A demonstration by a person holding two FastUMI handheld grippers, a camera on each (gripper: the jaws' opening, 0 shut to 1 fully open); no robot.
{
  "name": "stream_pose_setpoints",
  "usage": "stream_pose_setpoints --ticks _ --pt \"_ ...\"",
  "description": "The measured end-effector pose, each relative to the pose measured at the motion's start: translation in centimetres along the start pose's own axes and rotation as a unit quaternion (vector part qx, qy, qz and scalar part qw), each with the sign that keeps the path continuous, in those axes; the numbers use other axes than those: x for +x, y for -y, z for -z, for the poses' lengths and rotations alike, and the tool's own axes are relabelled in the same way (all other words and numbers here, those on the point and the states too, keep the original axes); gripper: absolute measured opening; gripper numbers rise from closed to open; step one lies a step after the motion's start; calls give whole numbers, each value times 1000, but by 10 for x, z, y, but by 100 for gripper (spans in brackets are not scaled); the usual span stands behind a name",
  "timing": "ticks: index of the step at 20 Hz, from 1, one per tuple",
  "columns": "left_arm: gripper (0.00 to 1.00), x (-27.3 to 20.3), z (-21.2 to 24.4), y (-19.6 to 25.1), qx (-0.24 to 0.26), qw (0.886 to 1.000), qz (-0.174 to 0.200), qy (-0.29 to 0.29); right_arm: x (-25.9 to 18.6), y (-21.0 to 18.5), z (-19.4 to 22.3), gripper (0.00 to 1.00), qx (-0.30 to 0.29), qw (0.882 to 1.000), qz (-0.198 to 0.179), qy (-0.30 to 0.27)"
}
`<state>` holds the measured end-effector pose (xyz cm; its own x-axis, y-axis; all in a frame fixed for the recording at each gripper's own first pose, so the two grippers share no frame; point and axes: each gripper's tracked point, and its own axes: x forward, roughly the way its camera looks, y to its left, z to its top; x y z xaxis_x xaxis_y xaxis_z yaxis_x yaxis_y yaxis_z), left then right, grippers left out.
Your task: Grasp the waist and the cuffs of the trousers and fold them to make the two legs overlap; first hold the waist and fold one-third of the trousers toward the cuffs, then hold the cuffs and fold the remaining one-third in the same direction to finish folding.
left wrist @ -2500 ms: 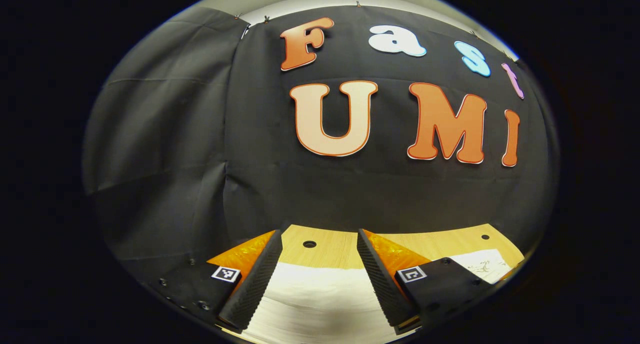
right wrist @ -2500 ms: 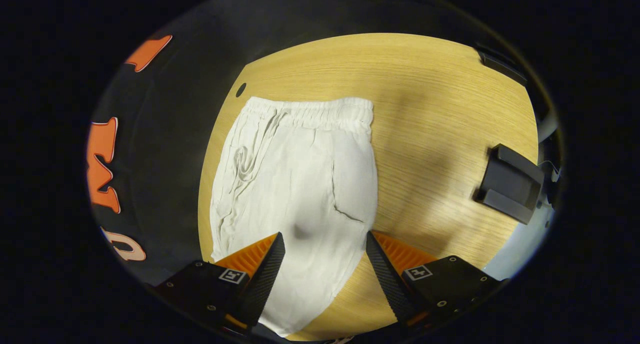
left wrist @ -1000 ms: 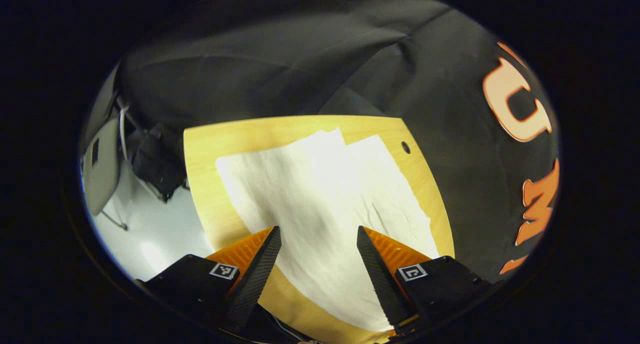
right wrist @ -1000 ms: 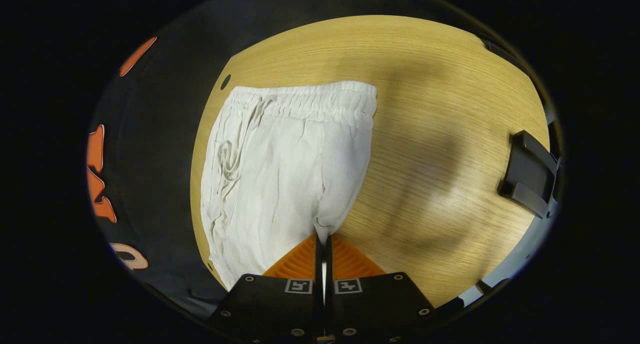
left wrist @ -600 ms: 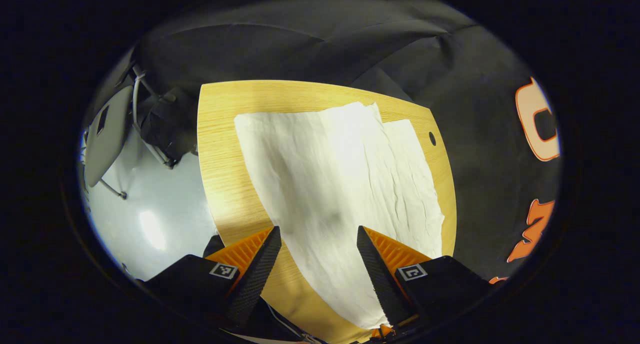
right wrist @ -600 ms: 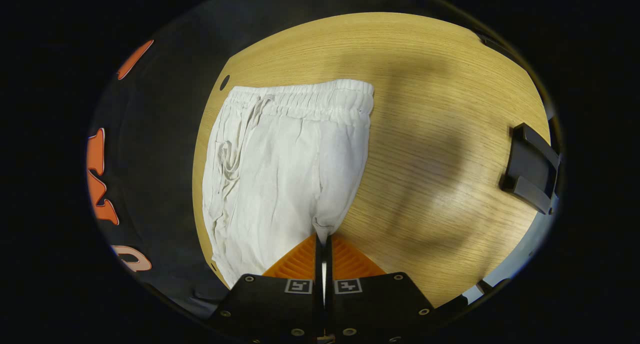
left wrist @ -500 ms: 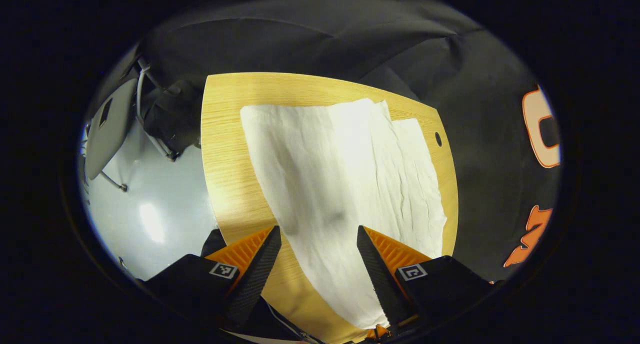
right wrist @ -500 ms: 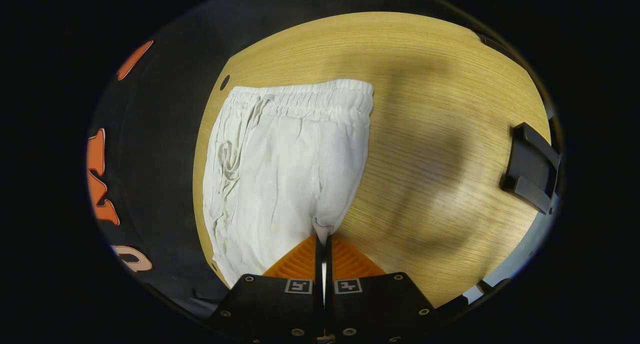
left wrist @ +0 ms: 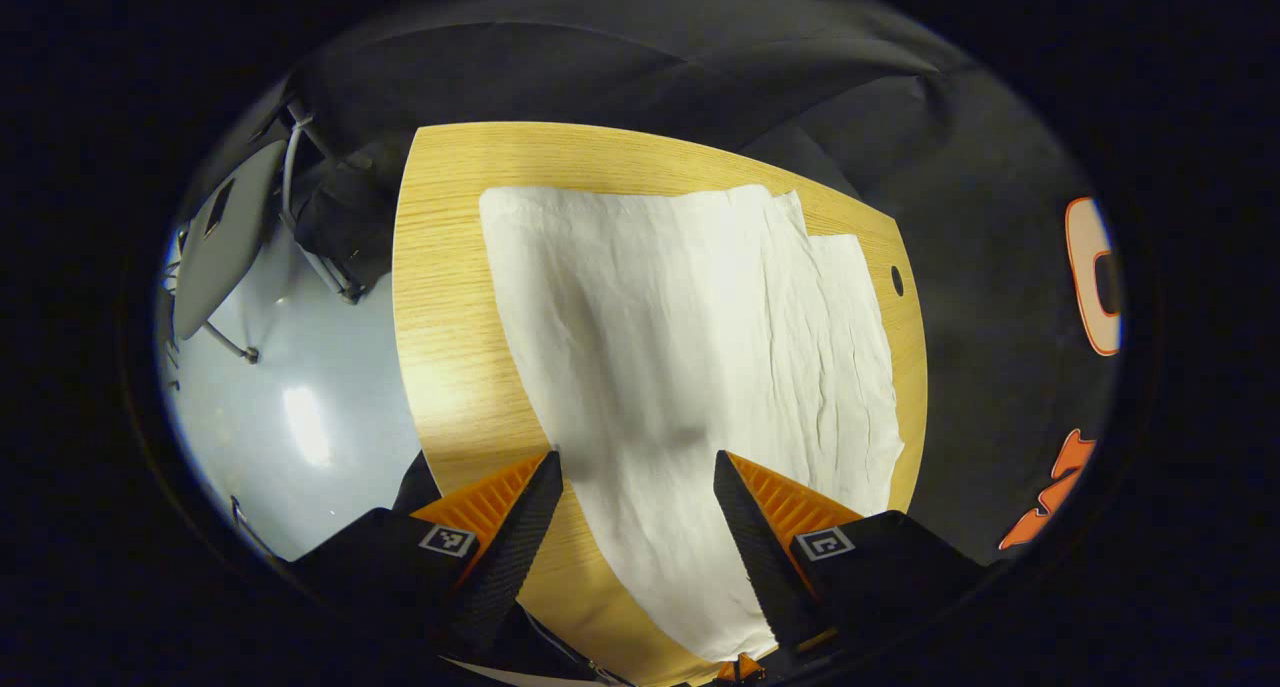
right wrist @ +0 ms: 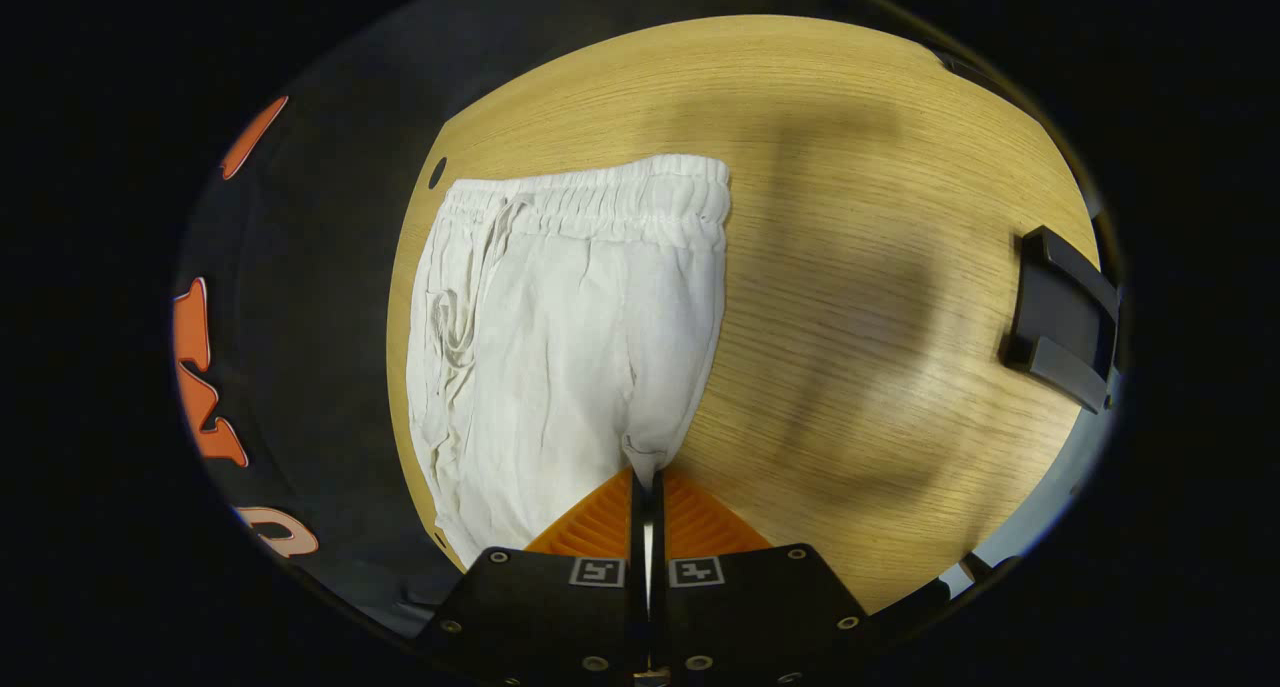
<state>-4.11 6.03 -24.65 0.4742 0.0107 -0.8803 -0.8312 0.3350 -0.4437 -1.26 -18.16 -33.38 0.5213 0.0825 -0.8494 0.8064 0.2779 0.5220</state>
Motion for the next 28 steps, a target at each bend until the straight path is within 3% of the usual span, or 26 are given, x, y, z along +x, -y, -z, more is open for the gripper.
stream_pose_setpoints --ticks 6,7,8,11,12,13,14,15,17,24,28 --pt "99 1 1 4 -18 1000 -5 -5 0 0 0 1 8 1000 -1 -2" --pt "92 1 0 3 -17 1000 -8 -2 0 -1 0 2 8 1000 -2 -2" --pt "95 4 -2 2 -18 1000 -9 1 1 -1 0 2 8 1000 -1 -1" --pt "58 6 0 5 -20 1000 -9 -12 1 -2 1 2 7 1000 -2 -3" --pt "58 7 2 7 -20 1000 -4 -16 1 -1 0 2 7 1000 -1 -4" --pt "50 13 5 7 -18 1000 0 -22 1 -1 0 2 6 1000 -1 -4" --pt "48 13 6 7 -16 1000 4 -26 1 -1 0 2 5 1000 1 -4" --pt "27 15 4 3 -17 999 -2 -28 2 -2 0 2 3 1000 2 -4" --pt "8 8 -4 1 -14 999 -5 -29 2 -2 0 2 0 1000 6 -5" --pt "4 0 -15 26 39 999 16 -25 -8 -9 -2 1 -31 999 13 7" --pt "4 -13 -27 57 54 998 39 -17 -22 -31 -6 1 -17 1000 -8 6"
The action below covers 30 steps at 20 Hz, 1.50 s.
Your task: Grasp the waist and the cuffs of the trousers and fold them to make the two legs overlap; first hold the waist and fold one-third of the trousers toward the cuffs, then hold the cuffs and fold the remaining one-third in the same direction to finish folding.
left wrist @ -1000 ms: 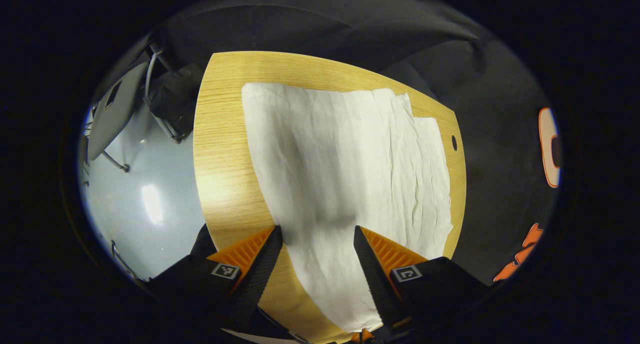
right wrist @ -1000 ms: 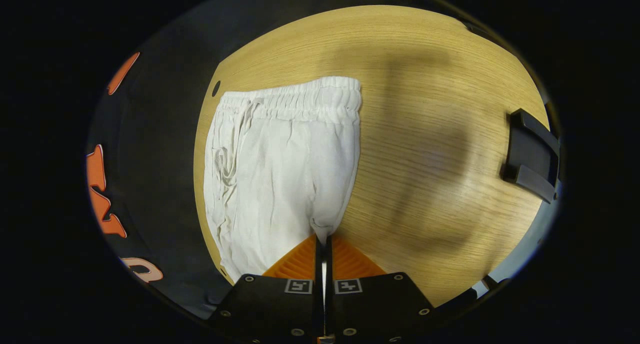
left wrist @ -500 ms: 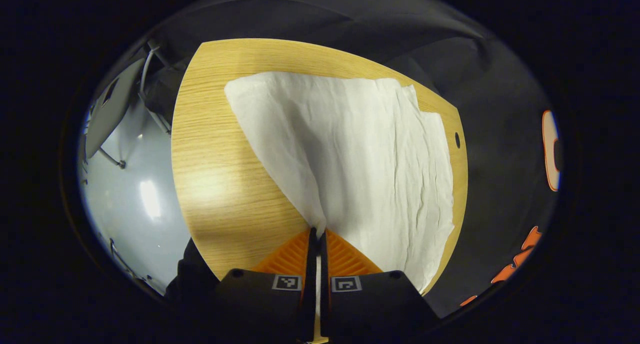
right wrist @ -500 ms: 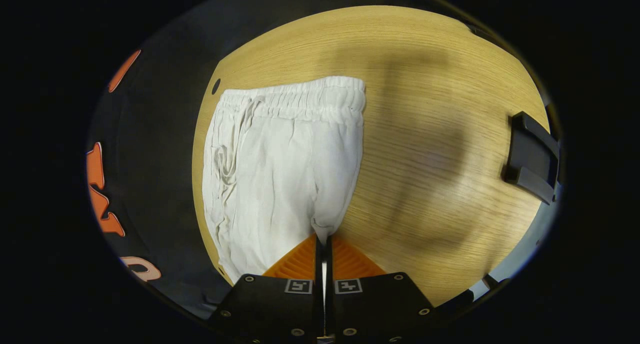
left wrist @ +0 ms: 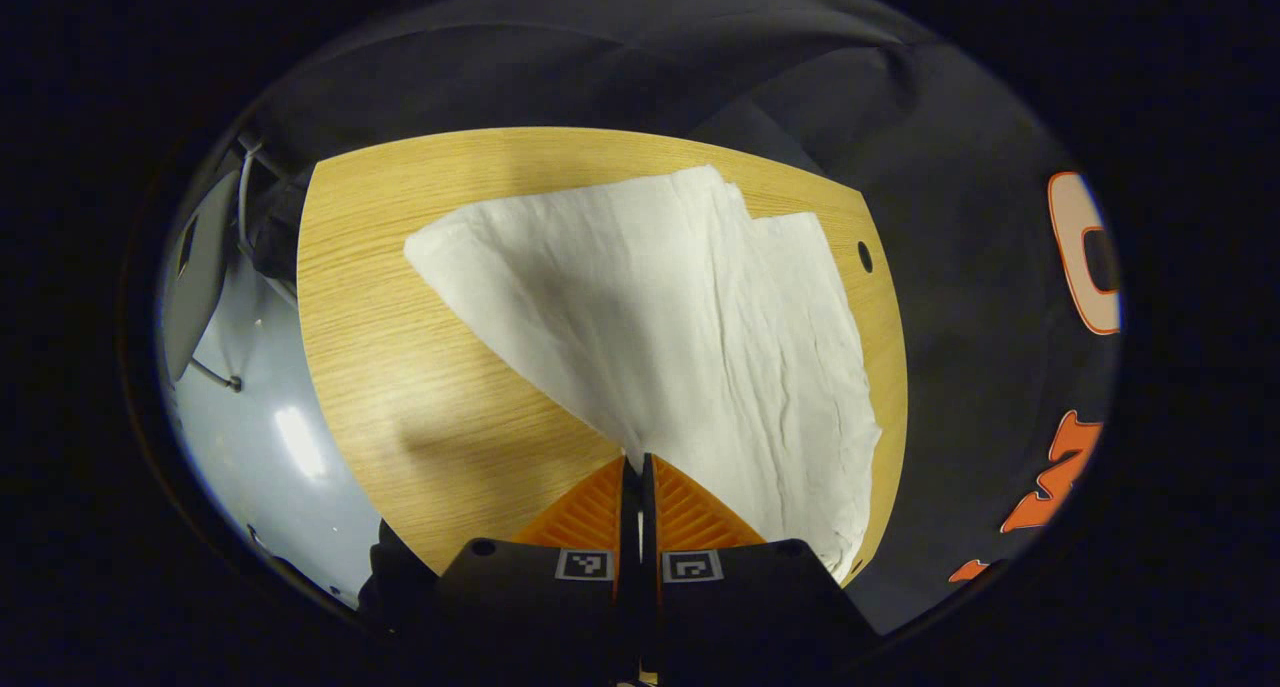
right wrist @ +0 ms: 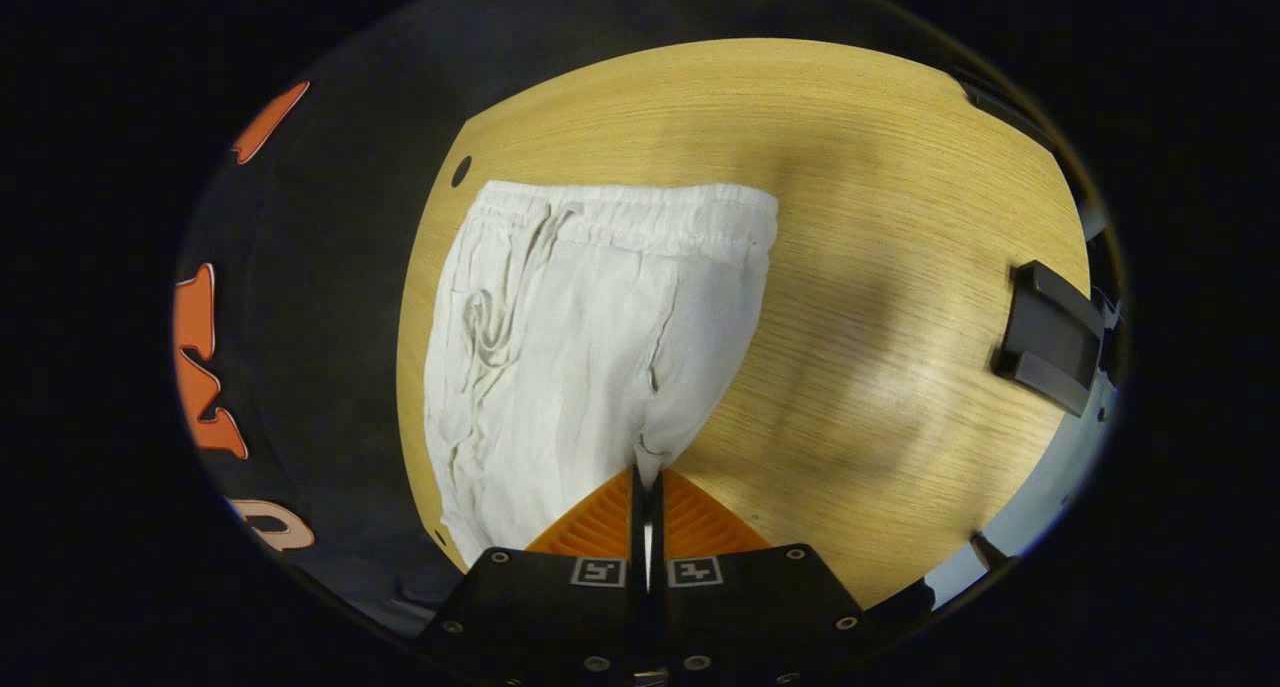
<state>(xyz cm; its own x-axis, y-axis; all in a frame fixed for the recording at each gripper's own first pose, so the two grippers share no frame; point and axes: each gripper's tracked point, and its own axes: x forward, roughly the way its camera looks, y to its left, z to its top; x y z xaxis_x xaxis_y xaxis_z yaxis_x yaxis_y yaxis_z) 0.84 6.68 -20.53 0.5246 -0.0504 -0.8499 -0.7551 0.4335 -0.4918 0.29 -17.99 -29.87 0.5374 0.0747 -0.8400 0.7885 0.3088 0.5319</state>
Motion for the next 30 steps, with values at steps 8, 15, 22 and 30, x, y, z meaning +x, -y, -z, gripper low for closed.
stream_pose_setpoints --ticks 8,15,22,30 --pt "4 0 -25 56 33 999 27 12 -22 -59 -12 0 0 999 -45 1" --pt "4 13 -46 113 81 996 36 19 -8 -99 -24 1 -20 999 -44 1" --pt "4 33 -72 181 121 991 51 16 14 -163 -42 1 -51 997 -54 3" --pt "4 69 -98 289 187 978 86 18 54 -216 -76 1 -65 996 -52 13"
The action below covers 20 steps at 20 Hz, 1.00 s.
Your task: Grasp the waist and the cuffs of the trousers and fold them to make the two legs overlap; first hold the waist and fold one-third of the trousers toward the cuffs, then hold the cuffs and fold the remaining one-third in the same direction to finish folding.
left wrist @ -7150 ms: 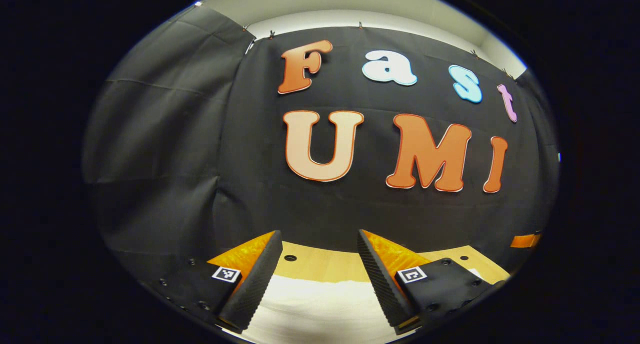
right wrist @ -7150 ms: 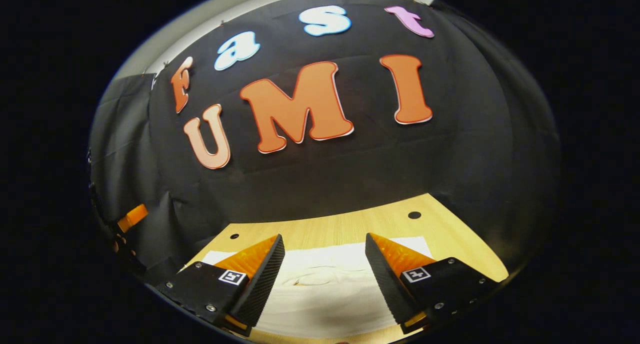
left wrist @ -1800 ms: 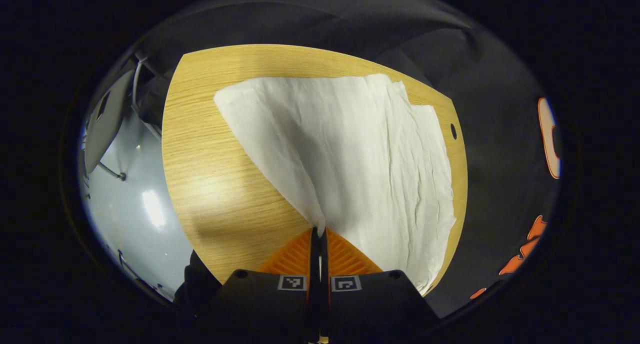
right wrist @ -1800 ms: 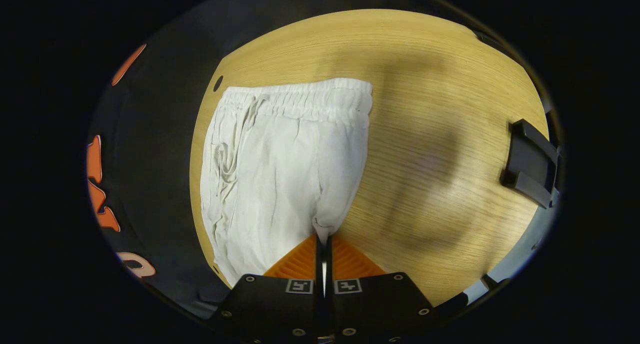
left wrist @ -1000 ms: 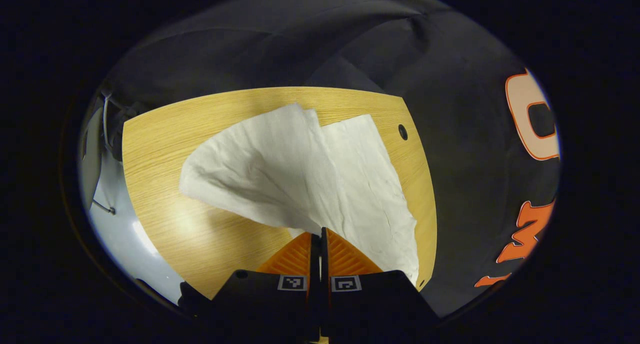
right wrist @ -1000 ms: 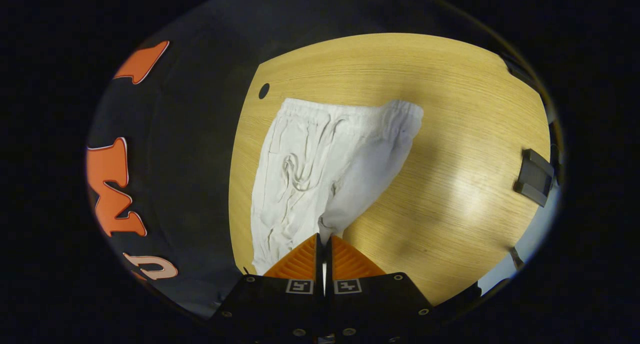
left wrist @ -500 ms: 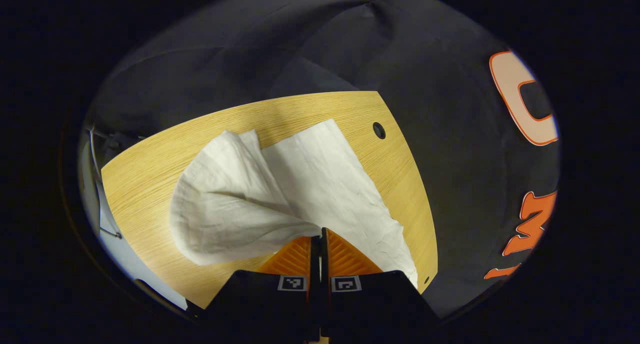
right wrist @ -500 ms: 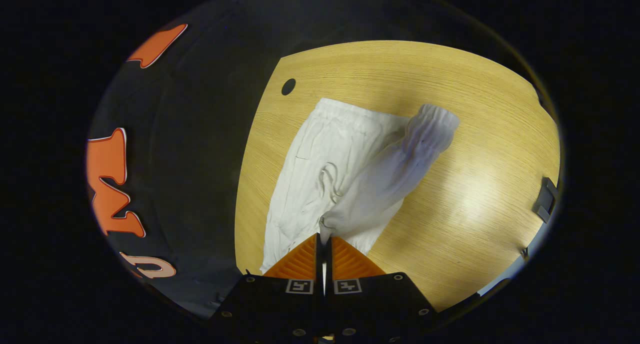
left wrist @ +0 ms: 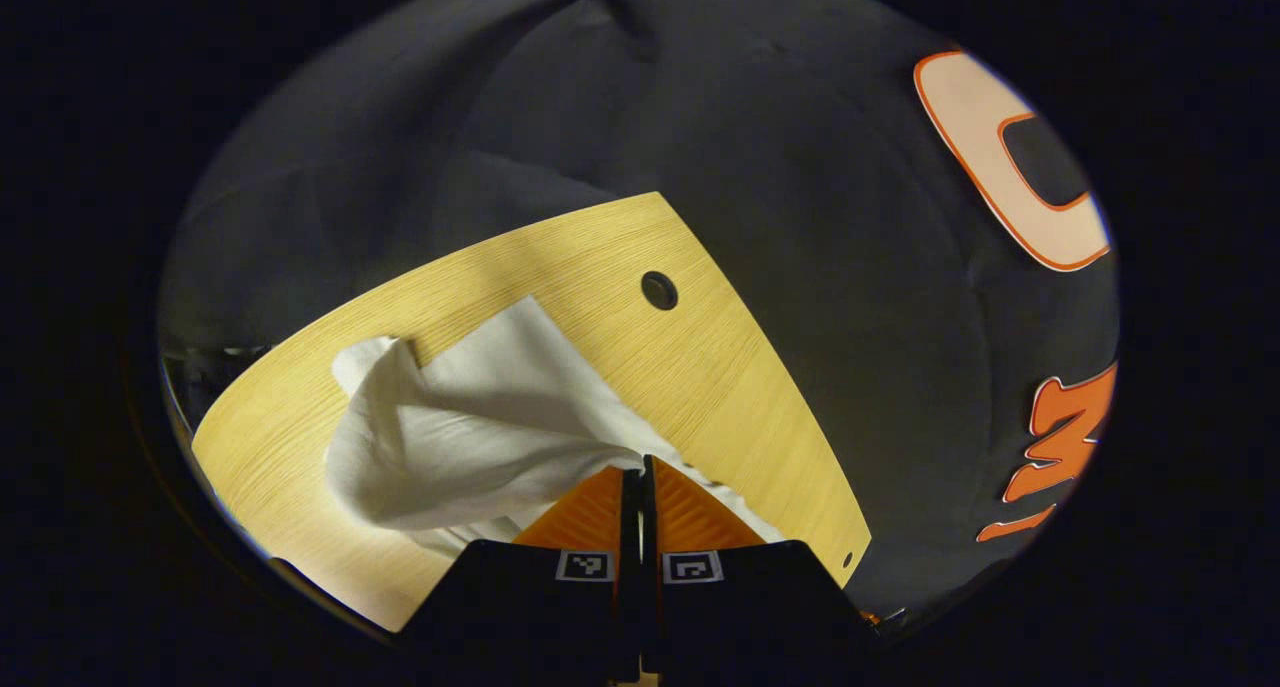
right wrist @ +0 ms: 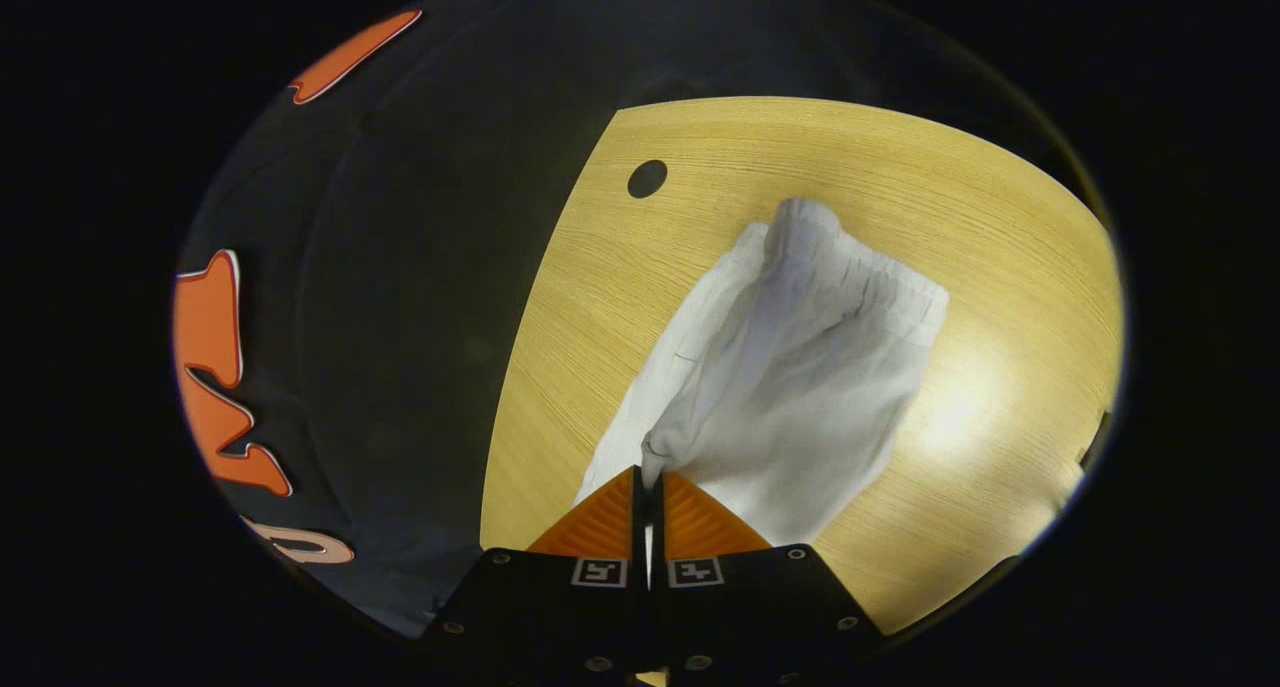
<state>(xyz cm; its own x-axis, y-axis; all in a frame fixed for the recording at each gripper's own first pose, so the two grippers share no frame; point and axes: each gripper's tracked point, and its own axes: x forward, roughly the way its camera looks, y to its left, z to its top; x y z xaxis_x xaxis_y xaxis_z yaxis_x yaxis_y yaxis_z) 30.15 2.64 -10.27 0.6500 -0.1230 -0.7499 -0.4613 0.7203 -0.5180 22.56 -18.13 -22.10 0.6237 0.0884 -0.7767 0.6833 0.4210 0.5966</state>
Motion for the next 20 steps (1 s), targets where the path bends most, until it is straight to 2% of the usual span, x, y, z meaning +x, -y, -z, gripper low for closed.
stream_pose_setpoints --ticks 3,6,8,10,11,12,13,14,15,17,18,19,20 --pt "4 28 -17 15 16 1000 5 -11 19 -10 -7 1 -8 1000 1 -5" --pt "4 61 -13 12 47 998 -14 -31 25 -10 -3 2 -16 1000 19 -12" --pt "4 76 -7 8 45 998 -23 -48 30 -13 -2 7 -16 1000 19 -7" --pt "4 85 -4 8 38 998 -15 -55 32 -16 -5 22 -16 1000 11 0" --pt "5 86 1 11 35 998 -8 -55 30 -20 -1 33 -18 1000 6 1" --pt "21 83 0 13 34 998 -4 -53 28 -23 1 40 -18 1000 3 -1" --pt "37 81 0 17 35 998 3 -54 25 -22 4 67 -19 1000 2 -2" --pt "53 77 0 19 38 998 7 -54 19 -22 6 76 -21 1000 3 0" --pt "68 74 0 15 46 998 -1 -53 15 -22 7 92 -25 1000 6 4" --pt "100 65 -7 6 68 997 -20 -39 10 -21 13 97 -39 999 7 5" --pt "95 60 -11 5 76 996 -20 -35 5 -22 18 98 -44 999 7 5" --pt "100 54 -12 3 79 996 -19 -37 1 -23 23 98 -43 999 6 3" --pt "100 49 -13 2 79 996 -15 -39 -2 -24 29 98 -42 999 2 2"
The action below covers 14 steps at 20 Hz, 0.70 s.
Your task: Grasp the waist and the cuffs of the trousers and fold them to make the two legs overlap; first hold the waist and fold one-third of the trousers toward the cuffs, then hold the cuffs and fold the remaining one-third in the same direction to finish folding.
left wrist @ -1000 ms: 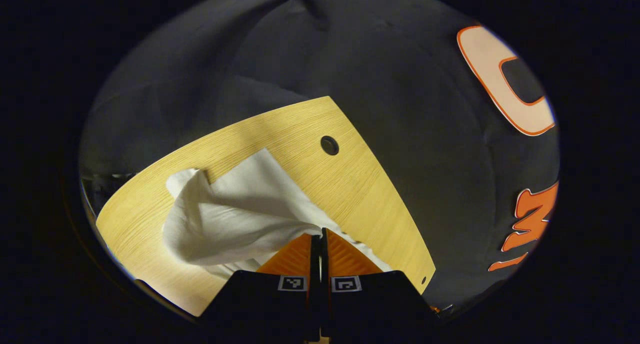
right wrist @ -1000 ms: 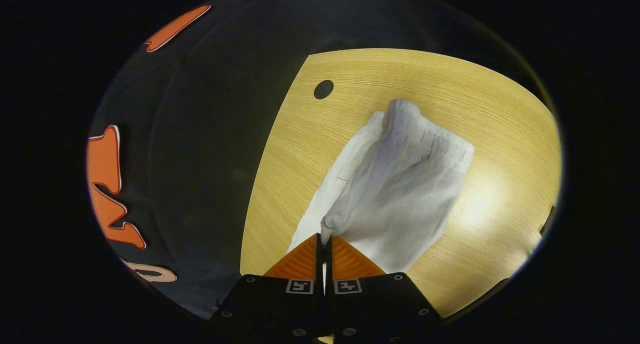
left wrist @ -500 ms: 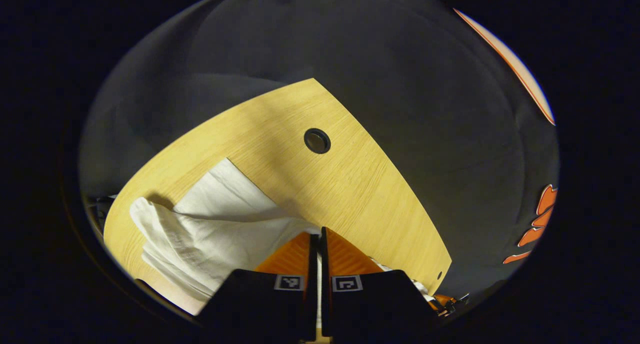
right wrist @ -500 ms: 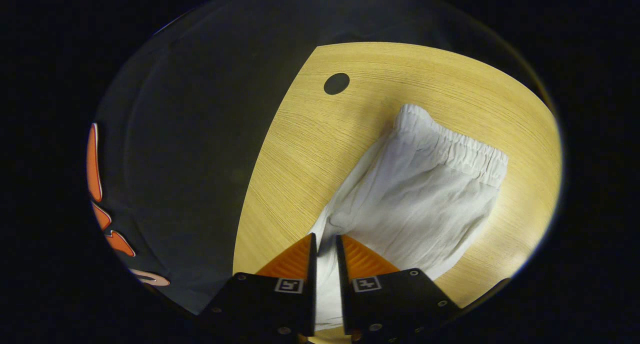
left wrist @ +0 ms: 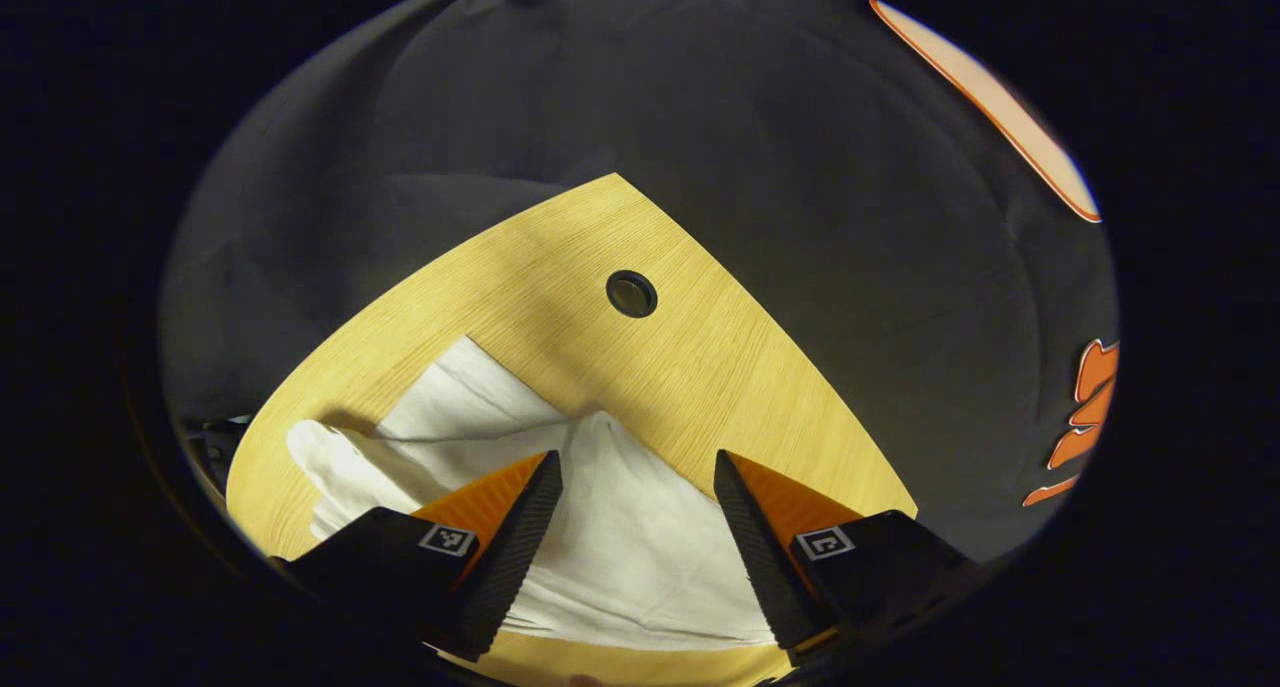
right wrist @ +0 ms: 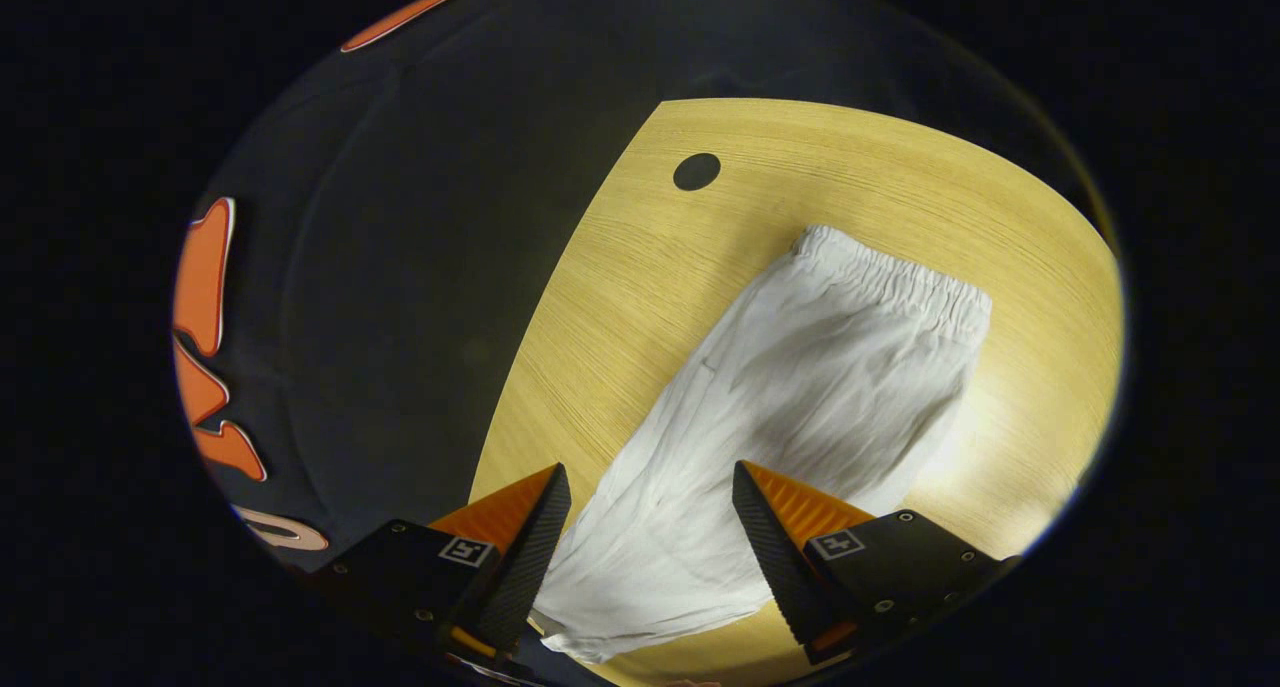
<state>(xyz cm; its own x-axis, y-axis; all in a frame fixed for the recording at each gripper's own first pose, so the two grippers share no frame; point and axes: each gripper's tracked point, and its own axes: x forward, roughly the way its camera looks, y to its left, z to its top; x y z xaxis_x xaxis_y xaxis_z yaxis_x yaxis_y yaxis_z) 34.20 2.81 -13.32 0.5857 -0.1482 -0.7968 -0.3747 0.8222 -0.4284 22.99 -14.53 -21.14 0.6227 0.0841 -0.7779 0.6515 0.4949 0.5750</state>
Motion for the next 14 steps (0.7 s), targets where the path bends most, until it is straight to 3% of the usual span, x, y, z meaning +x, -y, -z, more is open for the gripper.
stream_pose_setpoints --ticks 10,14 --pt "100 -89 -17 -42 65 994 12 84 -55 18 37 98 -6 999 -23 31" --pt "100 -123 -23 -52 102 988 15 111 -88 54 32 98 4 997 -22 72"
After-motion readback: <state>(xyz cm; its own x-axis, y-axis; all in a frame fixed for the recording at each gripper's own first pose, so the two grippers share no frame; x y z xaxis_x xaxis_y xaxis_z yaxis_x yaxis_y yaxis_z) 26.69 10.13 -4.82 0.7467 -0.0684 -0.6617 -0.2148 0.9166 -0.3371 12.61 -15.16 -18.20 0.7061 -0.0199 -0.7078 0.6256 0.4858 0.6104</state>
